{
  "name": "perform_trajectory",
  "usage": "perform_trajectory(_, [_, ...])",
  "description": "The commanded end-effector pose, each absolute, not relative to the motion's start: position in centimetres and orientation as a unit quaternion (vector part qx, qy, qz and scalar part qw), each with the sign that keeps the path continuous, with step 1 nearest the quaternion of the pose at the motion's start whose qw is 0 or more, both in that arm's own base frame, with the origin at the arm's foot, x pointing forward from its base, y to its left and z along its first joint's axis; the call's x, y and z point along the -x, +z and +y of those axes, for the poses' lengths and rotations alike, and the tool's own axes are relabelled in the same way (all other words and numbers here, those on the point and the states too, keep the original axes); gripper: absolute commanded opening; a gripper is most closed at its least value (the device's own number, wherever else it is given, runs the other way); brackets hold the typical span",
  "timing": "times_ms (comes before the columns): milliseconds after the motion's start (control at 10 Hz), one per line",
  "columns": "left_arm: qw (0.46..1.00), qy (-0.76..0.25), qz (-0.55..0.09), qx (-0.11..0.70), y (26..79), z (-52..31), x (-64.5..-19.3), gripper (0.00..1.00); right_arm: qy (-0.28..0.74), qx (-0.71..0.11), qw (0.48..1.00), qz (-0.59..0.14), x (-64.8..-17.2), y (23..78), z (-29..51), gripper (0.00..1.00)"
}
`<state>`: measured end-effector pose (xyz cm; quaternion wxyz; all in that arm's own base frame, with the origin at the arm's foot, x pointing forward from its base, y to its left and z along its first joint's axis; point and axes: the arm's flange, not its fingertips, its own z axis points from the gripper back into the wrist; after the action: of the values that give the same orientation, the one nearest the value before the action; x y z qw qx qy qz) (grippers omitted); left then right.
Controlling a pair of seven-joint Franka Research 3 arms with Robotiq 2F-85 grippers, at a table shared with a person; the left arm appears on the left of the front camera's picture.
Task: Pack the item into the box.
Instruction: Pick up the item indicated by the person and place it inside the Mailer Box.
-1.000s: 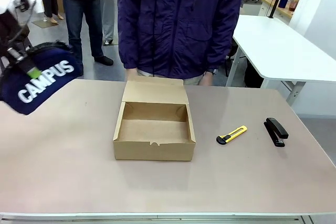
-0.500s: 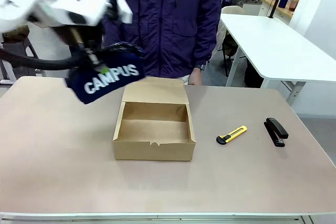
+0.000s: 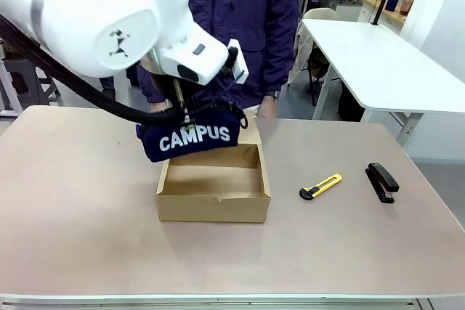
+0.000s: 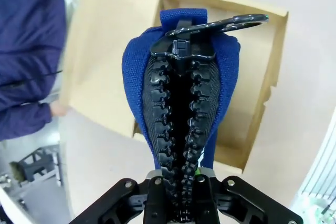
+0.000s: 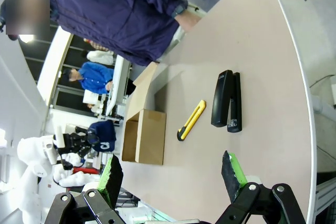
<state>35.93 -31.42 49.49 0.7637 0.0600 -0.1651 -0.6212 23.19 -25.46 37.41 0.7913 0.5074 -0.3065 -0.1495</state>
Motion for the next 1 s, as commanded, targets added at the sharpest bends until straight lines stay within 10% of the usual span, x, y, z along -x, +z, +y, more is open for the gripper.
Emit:
perform_trajectory(0, [0.753, -0.642, -0.133, -0.056, 47.3, -32.6, -35.7, 0.00, -0.143, -0.510, 0.785, -0.322, -23.5, 37.5, -25.5, 1.00])
perform_trajectory(900, [0.738, -0.665, -0.108, -0.040, 42.6, -38.6, -37.4, 0.00, -0.143, -0.510, 0.785, -0.322, -23.5, 37.5, -25.5, 1.00])
